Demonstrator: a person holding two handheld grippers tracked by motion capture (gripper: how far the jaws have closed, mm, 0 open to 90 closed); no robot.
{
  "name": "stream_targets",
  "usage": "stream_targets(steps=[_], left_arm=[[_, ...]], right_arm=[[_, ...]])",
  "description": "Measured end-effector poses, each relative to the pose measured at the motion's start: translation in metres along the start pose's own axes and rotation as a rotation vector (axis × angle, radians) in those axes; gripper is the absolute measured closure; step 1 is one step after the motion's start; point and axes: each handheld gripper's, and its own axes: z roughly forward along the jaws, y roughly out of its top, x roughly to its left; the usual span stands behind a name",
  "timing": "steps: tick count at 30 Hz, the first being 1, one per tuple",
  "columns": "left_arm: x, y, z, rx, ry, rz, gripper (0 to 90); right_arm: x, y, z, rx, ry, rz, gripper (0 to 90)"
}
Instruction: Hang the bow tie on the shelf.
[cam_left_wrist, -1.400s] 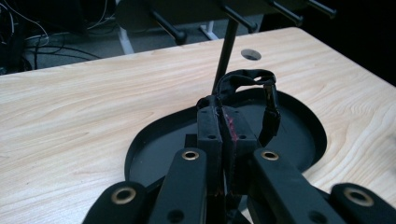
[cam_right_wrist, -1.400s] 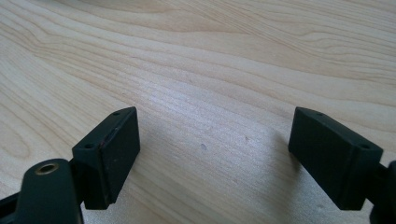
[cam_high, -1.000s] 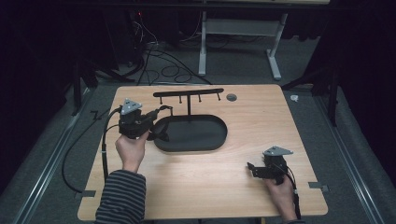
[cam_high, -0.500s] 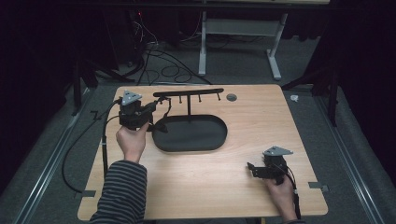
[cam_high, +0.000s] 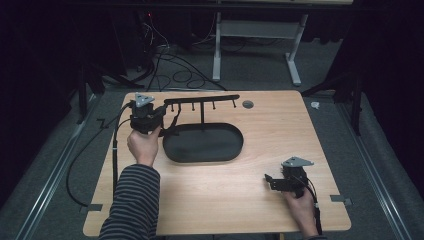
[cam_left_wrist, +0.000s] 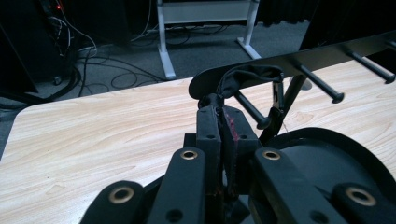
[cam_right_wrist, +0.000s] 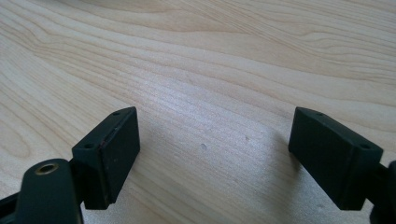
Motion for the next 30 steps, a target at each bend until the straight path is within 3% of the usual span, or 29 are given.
stream_targets(steps=[14,30], left_arm=[[-0.001,-0.003,0.004,0.017,-0.001,0.0,83.6],[-0.004,-0.008,-0.007,0.015,-0.037,0.016,76.8]], right_arm=[[0.0,0.0,0.0,0.0,0.001,-0.001,17.8],[0.0,0.0,0.0,0.0,0.001,-0.001,17.7]])
